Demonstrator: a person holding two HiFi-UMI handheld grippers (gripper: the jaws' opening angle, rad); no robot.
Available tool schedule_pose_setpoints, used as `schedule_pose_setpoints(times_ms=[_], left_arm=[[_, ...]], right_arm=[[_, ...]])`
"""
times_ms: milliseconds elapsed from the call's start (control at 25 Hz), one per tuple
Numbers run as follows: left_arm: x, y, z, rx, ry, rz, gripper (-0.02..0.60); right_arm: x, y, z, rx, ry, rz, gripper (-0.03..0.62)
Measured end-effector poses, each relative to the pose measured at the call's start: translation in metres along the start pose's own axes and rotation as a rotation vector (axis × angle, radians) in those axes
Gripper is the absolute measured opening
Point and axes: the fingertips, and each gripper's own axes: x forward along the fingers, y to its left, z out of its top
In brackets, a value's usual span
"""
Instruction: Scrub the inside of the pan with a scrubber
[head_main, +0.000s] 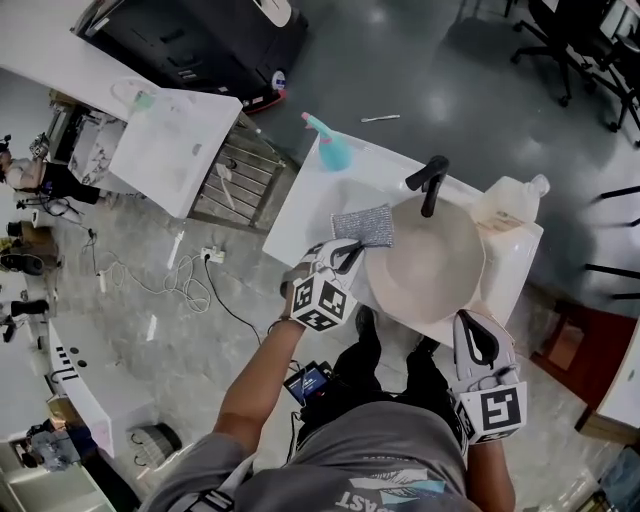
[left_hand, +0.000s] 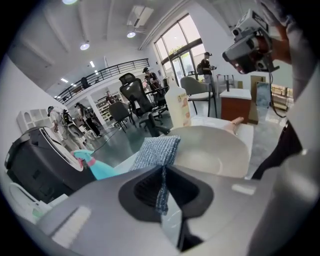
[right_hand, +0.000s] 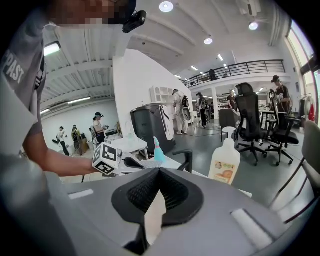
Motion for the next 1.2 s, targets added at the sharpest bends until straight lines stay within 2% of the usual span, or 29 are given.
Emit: schedule_pose_setpoints(times_ms=[160, 280, 560, 720, 840, 960, 1200], left_arm=[[0.028, -0.026, 0.014, 0.072, 0.073, -0.065, 0.025], [0.053, -0.041, 0.018, 0.112, 0.121, -0.084, 0.025], [0.101, -0.065, 0.048, 0.155, 0.157, -0.122, 0.026], [0.13, -0.086, 0.042, 0.18, 0.253, -0.163, 0.025], [0.145, -0.106, 0.026, 0.204, 0.359, -0.218, 0.026], [0.149, -0.128, 0.015, 0.215, 0.427, -0.287, 0.026], [0.139, -0.169, 0.019, 0.209, 0.438, -0.426, 0.025]], right_arm=[[-0.018, -0.021, -0.01, 0.027, 0.003, -0.029, 0.002], [-0.029, -0.038, -0.018, 0.041, -0.004, -0.048, 0.002], [-0.055, -0.074, -0.032, 0.078, 0.001, -0.098, 0.002], [-0.067, -0.091, -0.044, 0.092, 0.007, -0.119, 0.002], [-0.074, -0.101, -0.053, 0.103, 0.008, -0.129, 0.002], [-0.078, -0.107, -0.06, 0.112, 0.015, -0.137, 0.002], [-0.085, -0.115, -0.066, 0.117, 0.005, -0.143, 0.002]])
